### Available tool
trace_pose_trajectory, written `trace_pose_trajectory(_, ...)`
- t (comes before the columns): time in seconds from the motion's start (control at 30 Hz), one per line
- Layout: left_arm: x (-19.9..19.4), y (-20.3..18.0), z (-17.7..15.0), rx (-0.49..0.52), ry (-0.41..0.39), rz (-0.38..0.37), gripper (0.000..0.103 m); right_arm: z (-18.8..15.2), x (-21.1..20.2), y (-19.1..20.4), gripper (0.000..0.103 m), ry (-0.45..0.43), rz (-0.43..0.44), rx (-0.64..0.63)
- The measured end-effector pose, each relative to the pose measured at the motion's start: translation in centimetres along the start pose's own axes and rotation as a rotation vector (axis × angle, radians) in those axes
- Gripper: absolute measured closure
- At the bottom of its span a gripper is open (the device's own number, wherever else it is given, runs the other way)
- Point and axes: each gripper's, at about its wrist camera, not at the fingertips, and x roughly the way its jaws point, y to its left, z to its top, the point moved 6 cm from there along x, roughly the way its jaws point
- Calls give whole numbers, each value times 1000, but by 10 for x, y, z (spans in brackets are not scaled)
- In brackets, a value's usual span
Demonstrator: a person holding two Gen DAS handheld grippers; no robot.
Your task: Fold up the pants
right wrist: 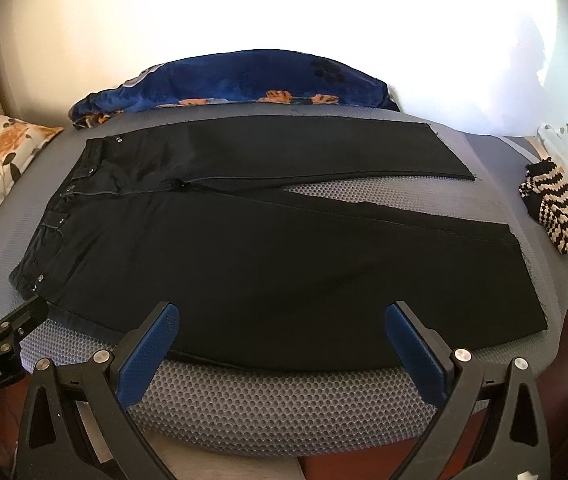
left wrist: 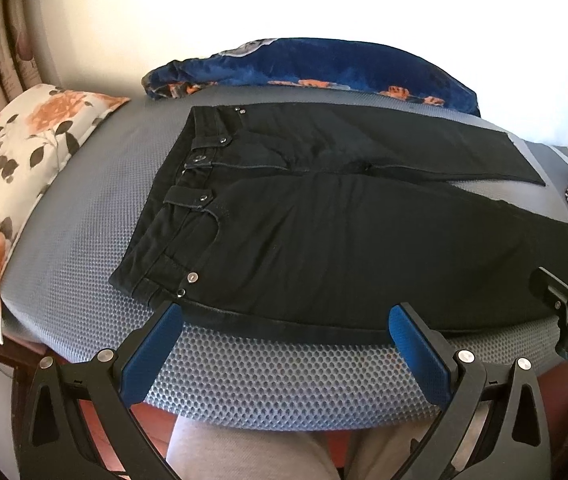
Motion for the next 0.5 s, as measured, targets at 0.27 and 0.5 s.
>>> trace_pose_trajectory(0.27,-5,-1,3,-4,-27,-11,1,0,0,-2,1,-10,2,3)
trace_pose_trajectory(0.5,-4,-2,4,-8,-27,-11,1,0,1,-1,1,-13,9,5)
